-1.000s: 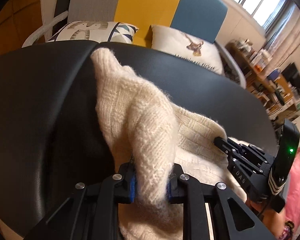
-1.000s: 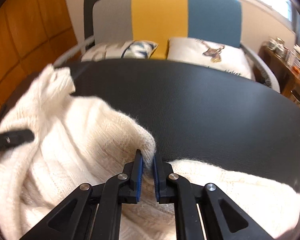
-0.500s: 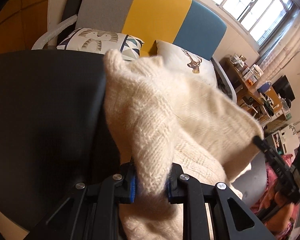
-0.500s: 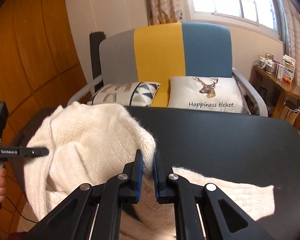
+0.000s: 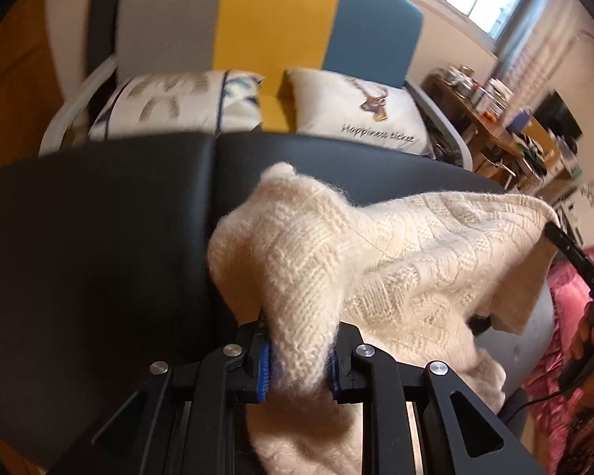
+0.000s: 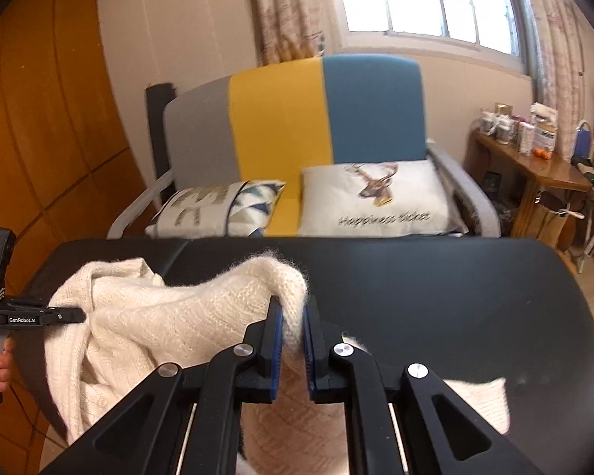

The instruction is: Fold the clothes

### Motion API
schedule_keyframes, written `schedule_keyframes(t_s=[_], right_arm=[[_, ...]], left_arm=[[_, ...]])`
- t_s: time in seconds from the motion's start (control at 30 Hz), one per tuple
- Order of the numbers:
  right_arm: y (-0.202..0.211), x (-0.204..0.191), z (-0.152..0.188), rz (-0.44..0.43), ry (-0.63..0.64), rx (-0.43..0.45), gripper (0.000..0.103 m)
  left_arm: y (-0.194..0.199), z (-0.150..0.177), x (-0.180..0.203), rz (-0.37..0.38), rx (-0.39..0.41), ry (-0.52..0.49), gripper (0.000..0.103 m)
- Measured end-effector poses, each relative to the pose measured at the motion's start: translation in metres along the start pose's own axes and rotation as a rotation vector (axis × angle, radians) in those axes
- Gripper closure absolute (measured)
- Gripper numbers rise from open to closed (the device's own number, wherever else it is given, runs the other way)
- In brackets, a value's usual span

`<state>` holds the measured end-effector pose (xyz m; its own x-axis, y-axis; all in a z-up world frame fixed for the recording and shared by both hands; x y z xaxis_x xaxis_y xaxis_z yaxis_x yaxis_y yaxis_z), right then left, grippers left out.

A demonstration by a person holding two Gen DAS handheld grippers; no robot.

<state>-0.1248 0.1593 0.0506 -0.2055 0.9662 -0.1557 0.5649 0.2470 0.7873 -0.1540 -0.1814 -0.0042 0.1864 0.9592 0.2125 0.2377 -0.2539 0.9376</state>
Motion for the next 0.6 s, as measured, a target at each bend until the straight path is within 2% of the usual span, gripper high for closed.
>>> schedule_keyframes(t_s=[0.1, 0.23, 0.3, 0.47, 0.6], right_arm=[[-0.01, 0.016, -0.011, 0.029, -0.034, -0.01, 0.095], [-0.052, 0.03, -0.022, 0.084, -0.056, -0.077, 0.095], [-0.08, 0.038, -0.025, 0.099, -0.069, -0.126, 0.095], [-0.147, 0.043, -0.023, 0.15, -0.056, -0.227, 0.095], [-0.185, 0.044, -0.013, 0.16, -0.066, -0.286, 0.094]], left_arm=[[-0.024, -0.029, 0.008, -0.022, -0.011, -0.021, 0.081], [-0.068, -0.06, 0.012, -0.045, -0.051, -0.012, 0.081], [-0.093, -0.065, 0.011, -0.075, -0.077, -0.014, 0.081], [-0.132, -0.072, -0.003, -0.072, -0.131, 0.026, 0.081], [-0.145, -0.077, -0.007, -0.074, -0.109, 0.015, 0.079]])
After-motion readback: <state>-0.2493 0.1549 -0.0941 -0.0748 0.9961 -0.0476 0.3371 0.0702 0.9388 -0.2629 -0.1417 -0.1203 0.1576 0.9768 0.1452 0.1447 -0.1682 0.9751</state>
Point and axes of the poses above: each gripper's, at about its wrist camera, not at the fingertips, and y roughly against the way its jaws point, x to its right, z to its underside, the point moved 1 cm from there along -y, roughly the way its jaws point, and after that the axes turned 14 degrees about -x, right-handed, at the moved point
